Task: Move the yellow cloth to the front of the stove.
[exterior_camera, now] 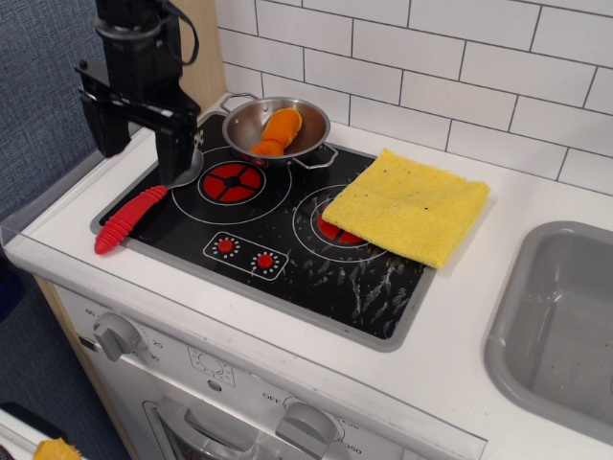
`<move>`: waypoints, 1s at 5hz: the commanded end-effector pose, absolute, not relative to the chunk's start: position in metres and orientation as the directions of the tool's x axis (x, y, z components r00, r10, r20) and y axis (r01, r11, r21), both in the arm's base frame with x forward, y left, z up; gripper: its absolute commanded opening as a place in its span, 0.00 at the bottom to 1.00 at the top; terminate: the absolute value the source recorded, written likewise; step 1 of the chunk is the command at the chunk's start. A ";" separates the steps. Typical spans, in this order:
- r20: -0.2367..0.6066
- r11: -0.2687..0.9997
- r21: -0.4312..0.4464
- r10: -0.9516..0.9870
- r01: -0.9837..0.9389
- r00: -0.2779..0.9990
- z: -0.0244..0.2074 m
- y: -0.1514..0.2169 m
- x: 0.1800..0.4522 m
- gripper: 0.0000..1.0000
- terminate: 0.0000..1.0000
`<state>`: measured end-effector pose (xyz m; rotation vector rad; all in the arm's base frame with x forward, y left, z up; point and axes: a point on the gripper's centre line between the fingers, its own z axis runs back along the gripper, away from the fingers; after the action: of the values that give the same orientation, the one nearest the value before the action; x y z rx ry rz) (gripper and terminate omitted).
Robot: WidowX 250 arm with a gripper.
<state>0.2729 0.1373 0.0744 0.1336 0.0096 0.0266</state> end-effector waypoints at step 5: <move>0.143 0.967 0.067 -0.252 0.245 0.957 0.051 -0.038 0.384 1.00 0.00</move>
<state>0.3803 -0.0321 0.0286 0.0463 -0.0952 -0.2422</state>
